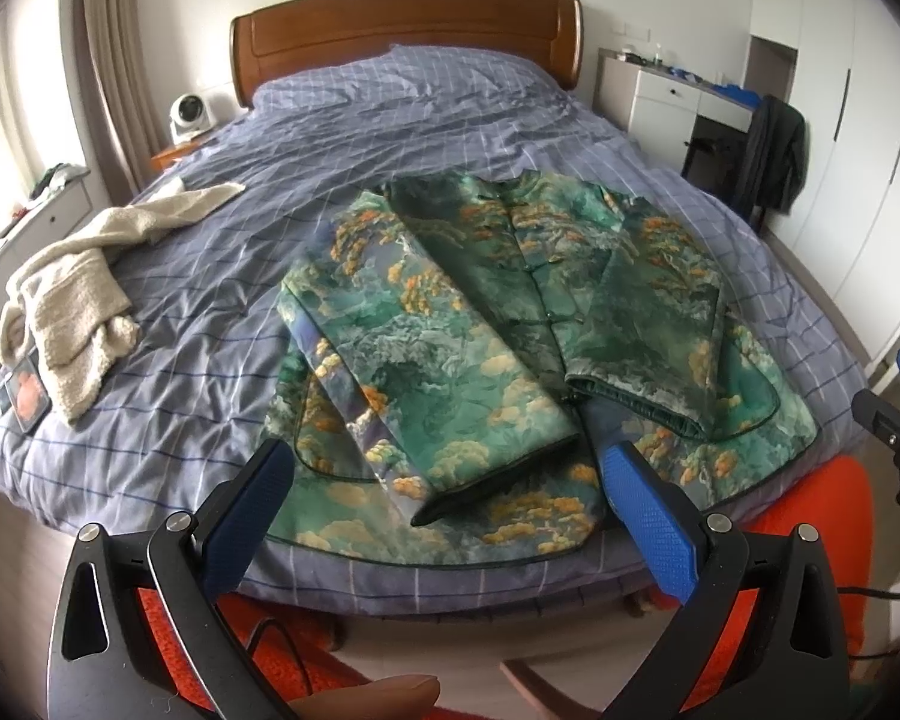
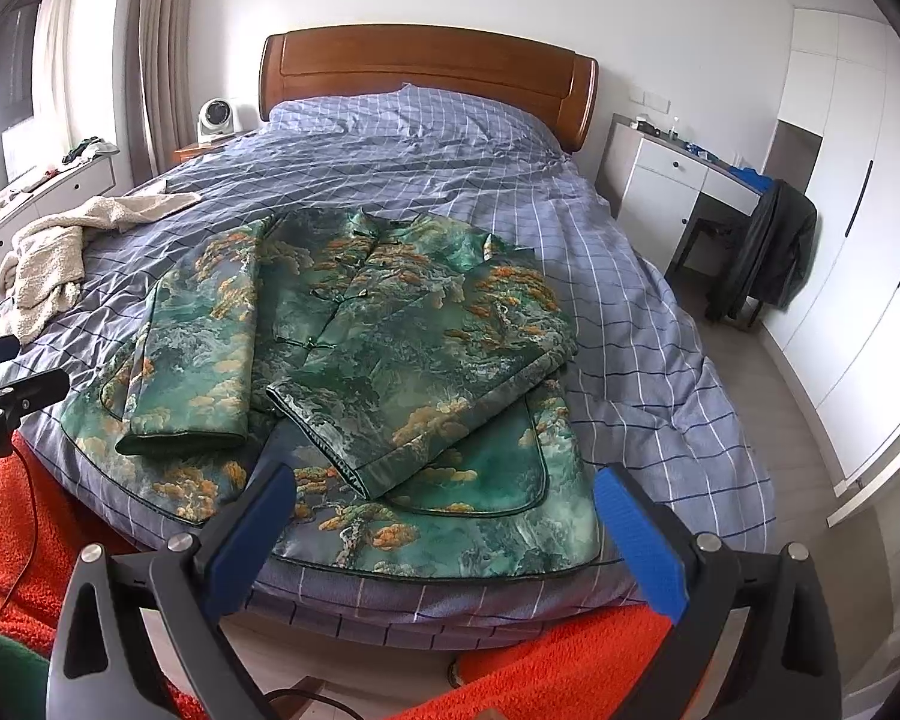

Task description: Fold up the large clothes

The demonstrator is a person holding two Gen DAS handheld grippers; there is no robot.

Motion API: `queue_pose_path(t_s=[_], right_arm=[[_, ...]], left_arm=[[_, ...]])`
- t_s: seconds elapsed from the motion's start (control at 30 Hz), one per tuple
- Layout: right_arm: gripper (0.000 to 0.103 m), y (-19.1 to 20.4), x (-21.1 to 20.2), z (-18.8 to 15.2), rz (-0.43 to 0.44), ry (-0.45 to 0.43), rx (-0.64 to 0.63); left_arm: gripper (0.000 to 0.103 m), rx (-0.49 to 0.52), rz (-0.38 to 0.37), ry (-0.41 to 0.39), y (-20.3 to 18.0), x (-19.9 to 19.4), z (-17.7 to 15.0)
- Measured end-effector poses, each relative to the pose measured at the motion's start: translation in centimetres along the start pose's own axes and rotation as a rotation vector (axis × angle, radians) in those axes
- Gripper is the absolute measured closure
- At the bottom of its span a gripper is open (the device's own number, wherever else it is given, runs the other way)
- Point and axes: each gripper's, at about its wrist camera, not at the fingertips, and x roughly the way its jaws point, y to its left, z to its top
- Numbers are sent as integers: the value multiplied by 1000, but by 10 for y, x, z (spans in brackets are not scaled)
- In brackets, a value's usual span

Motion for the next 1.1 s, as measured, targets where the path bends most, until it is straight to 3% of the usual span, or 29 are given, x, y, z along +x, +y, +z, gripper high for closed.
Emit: queue_pose_path(t_s=[1.1], right_arm=[[2,4,1,-1,8,10,-6]], left_arm=[[0,7,11,-2,4,-5,5]])
